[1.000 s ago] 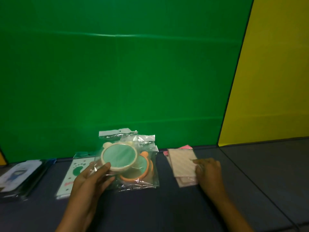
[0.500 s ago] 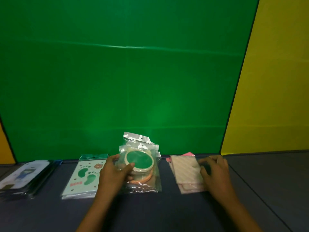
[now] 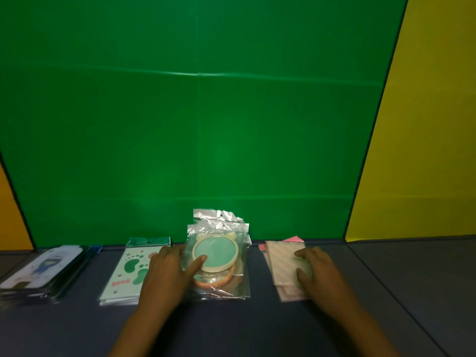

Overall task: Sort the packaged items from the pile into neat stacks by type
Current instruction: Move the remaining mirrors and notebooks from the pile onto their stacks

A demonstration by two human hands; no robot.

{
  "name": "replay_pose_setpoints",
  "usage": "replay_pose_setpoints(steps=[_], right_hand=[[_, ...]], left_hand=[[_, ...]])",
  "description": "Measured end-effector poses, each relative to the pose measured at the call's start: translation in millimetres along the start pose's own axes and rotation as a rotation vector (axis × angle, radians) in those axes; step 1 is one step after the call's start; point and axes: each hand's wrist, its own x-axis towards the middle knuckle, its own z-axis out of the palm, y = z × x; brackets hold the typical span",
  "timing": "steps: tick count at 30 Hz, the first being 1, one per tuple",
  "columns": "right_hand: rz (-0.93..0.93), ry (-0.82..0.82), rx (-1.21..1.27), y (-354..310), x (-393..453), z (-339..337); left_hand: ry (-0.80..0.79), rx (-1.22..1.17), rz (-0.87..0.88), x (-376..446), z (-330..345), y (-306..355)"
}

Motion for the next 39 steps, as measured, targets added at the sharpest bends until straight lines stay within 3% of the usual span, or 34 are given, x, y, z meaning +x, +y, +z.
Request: replay_pose_setpoints(steps=[9,20,33,39], right_hand=[[-0.048,-0.052,-0.126,-38,10,-1],[-0.189,0.082,-0.160,-147,-11,0],[-0.351,-0.079,-0.116,-350,-53,70],[-0.496,-0.164,-0.038,-458,-64,116]], left_hand=[[-0.010,0.006,0.048,-9,-27,-16],[0.080,0.237,0.262,-33,-100,-77],[0.130,0.485,0.168,-99,-242,-229],[0.173,0.550,0.039,-142,-319,-304]])
